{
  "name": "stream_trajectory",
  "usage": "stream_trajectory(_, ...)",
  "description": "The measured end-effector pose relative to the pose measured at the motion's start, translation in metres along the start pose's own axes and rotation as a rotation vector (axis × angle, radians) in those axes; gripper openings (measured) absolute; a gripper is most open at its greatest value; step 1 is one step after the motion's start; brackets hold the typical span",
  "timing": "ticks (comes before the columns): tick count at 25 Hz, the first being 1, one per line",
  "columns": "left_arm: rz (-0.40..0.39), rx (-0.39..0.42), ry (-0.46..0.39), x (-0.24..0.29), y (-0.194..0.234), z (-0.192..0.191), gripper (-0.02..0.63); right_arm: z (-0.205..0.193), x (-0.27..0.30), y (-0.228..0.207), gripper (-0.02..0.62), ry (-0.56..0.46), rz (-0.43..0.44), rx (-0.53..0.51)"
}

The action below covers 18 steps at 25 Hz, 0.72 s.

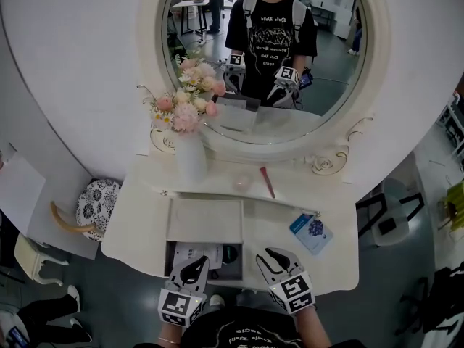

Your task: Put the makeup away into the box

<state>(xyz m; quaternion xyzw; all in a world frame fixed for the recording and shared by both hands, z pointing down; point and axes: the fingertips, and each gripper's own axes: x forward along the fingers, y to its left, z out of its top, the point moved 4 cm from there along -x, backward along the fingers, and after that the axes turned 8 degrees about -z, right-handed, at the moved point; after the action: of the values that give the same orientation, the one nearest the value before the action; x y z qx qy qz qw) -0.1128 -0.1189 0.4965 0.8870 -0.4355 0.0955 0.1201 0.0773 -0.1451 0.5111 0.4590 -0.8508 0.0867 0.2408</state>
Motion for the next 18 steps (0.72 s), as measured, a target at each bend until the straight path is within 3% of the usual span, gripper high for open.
stream_trajectory(14, 0.016, -0.004, 0.018, 0.009, 0.008, 0.001, 0.017, -0.003, 0.013, -0.010, 0.011, 0.021, -0.035, -0.017)
stream_trajectory(18, 0.016, -0.004, 0.018, 0.013, 0.010, 0.002, 0.017, -0.007, 0.018, -0.012, 0.009, 0.043, -0.039, -0.053)
